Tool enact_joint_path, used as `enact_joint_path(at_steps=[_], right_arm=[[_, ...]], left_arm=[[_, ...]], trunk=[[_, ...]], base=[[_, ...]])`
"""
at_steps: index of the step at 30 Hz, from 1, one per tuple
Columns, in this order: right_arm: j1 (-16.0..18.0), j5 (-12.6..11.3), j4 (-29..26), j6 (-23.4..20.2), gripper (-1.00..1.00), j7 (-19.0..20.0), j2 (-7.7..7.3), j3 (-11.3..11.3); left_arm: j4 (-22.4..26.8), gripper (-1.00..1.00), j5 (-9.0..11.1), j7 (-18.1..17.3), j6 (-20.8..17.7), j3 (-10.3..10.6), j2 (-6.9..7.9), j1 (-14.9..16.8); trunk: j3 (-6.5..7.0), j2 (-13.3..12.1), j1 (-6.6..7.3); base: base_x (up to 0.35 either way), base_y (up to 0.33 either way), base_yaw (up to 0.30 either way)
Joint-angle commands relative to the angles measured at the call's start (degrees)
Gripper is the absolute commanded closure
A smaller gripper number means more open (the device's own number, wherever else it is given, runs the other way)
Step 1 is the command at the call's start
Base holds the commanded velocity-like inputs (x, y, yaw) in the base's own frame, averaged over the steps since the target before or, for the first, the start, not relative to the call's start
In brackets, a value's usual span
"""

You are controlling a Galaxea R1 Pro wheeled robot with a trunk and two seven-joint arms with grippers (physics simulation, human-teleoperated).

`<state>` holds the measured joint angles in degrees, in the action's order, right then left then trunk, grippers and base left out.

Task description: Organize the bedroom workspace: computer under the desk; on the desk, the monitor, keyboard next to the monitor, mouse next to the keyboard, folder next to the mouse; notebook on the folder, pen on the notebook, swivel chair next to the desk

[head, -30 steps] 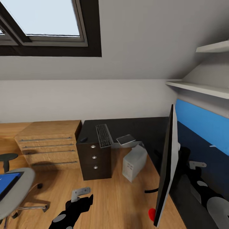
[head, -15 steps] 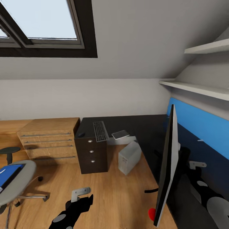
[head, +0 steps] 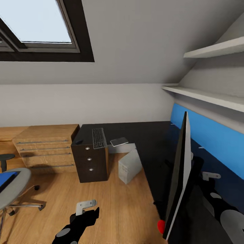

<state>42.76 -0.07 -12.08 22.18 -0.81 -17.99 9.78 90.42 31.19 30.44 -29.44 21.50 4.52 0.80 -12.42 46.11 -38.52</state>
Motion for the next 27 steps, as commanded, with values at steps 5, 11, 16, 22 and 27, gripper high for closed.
enact_joint_path(at_steps=[5,11,16,22,27], right_arm=[[0.0,-0.5,0.0,0.5,1.0,-0.2,-0.1,-1.3],[0.0,-0.5,-0.1,0.7,1.0,-0.2,-0.11,-1.3],[0.0,-0.5,-0.1,0.6,1.0,-0.3,-0.06,-1.3],[0.0,-0.4,-0.1,0.7,1.0,-0.3,-0.01,-1.4],[0.0,-0.4,-0.1,0.7,1.0,-0.2,0.06,-1.4]], left_arm=[[0.1,-1.0,0.5,0.6,-0.1,0.1,0.05,0.0],[0.1,-1.0,0.5,0.6,-0.1,0.1,0.05,0.1],[0.1,-1.0,0.5,0.6,-0.1,0.1,0.03,0.0],[0.1,-1.0,0.5,0.6,-0.1,0.1,0.03,0.1],[0.0,-1.0,0.5,0.6,-0.1,0.1,0.03,0.1]], trunk=[[-0.09,0.1,0.0],[-0.09,0.1,0.0],[-0.09,0.1,0.0],[-0.09,0.1,0.0],[-0.09,0.1,0.0]], base=[[-0.089,-0.325,0.0],[-0.012,-0.251,0.0],[0.0,-0.219,0.0],[0.0,-0.287,0.0],[0.0,-0.238,0.0]])
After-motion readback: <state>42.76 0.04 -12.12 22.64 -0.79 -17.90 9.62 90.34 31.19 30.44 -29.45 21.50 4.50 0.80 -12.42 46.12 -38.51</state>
